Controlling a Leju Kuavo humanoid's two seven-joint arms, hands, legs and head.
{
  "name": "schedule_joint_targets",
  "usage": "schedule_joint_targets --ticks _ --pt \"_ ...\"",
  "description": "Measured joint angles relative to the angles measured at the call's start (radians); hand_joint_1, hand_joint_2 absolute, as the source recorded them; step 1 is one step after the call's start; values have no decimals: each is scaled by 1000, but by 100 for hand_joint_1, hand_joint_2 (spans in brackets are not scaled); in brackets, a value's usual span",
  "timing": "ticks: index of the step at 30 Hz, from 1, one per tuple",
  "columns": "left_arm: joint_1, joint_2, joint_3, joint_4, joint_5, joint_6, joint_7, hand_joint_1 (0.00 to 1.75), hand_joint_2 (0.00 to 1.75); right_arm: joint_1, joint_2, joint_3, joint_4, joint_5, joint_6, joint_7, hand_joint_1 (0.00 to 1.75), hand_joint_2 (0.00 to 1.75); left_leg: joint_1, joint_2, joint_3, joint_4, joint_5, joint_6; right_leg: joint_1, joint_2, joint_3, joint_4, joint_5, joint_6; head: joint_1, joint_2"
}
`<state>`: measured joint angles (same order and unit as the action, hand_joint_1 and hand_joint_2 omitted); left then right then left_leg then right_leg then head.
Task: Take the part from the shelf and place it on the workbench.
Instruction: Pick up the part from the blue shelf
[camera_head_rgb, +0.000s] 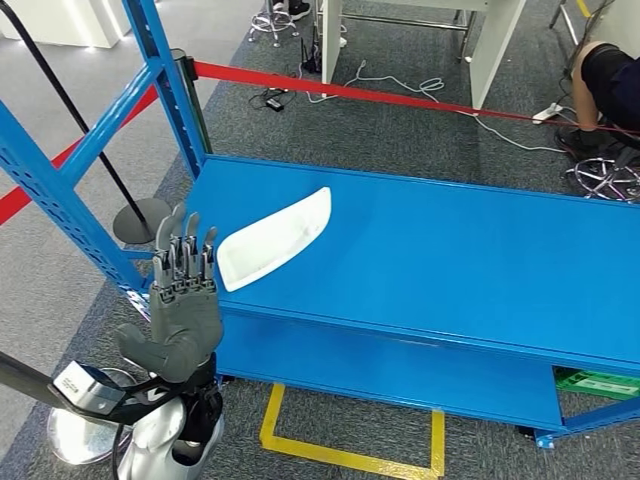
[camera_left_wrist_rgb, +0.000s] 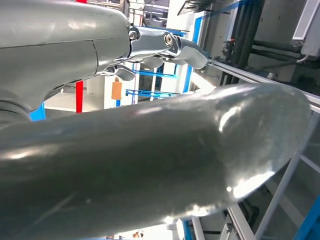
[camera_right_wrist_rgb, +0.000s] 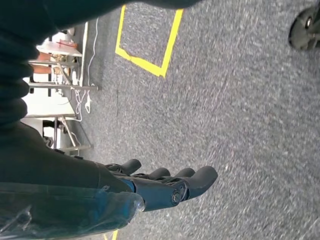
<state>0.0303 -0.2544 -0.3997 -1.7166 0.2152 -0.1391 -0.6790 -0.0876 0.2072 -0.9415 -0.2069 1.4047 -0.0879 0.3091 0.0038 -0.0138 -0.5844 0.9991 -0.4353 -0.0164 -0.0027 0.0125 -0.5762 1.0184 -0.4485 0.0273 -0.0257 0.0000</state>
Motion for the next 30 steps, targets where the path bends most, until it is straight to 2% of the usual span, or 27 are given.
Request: schedule_joint_targets --ticks 4,9,14,18,22,30 --pt "-1 0 0 9 -2 -1 3 0 0 0 1 0 0 -13 28 9 0 175 -2 0 0 0 0 5 -2 0 3 -5 3 7 0 0" --pt "-2 0 0 21 -5 -2 10 0 0 0 2 0 0 -14 20 19 0 175 -3 0 0 0 0 7 -3 0 3 -5 3 10 -1 0" --pt "-3 0 12 34 53 28 74 0 0 0 2 0 0 -17 0 11 0 175 -2 0 0 0 1 8 -3 0 2 -5 3 11 -1 0" --pt "-14 -1 36 50 73 49 91 0 175 0 2 0 0 -14 -3 13 0 175 -1 0 1 -1 2 8 -2 0 2 -5 3 10 -1 0" --pt "-41 0 56 58 -17 98 76 0 175 0 2 0 0 -11 0 12 0 175 -1 0 0 -1 2 8 -2 0 3 -4 3 10 -1 0" --pt "-116 41 90 87 -350 329 87 0 175 0 2 -1 0 -27 -9 -5 0 175 -2 0 0 -1 2 8 -2 0 3 -4 3 10 0 0"
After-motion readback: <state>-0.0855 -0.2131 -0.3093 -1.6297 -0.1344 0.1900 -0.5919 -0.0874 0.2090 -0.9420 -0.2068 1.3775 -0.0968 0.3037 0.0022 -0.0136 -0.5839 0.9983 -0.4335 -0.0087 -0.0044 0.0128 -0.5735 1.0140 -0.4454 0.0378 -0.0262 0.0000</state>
